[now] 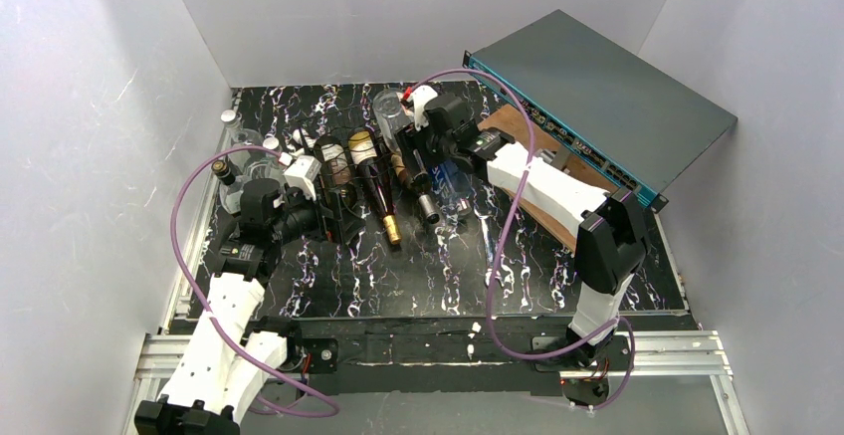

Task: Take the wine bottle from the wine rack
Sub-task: Pick up the wine bottle from the wine rack.

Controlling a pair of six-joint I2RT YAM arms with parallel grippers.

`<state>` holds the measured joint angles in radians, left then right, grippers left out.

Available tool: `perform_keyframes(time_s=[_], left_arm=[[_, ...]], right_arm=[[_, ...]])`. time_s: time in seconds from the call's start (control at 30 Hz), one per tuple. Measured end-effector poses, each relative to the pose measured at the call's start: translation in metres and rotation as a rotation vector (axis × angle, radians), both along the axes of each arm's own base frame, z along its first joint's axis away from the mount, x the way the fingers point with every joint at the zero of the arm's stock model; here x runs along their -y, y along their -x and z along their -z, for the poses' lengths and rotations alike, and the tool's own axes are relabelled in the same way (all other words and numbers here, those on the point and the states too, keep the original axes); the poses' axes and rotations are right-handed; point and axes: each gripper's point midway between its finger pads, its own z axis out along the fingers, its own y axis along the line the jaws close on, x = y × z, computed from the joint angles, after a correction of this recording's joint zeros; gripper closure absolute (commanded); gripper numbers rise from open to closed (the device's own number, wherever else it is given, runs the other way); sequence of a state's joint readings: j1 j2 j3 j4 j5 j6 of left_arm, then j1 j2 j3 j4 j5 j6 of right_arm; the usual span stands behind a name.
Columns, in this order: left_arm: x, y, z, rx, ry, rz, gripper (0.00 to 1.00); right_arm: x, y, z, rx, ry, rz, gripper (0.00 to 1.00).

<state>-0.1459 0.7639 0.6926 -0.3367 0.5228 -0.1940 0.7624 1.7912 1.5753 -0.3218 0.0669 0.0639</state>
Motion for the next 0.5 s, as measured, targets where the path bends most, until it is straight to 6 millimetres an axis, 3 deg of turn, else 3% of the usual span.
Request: perform_keyframes(time_s=[0.3,0.5], left_arm=[[-0.001,-0.001,0.0,0.003,-0.006,-0.004,0.02],[-0.001,-0.001,0.001,0.003,-0.008,-0.006,0.02]], right_arm=[[-0.003,-0.008,0.002,0.046,0.004,0.068,0.35],[-0.006,-0.012,0.016,0.032,0.013,0.107,0.38]])
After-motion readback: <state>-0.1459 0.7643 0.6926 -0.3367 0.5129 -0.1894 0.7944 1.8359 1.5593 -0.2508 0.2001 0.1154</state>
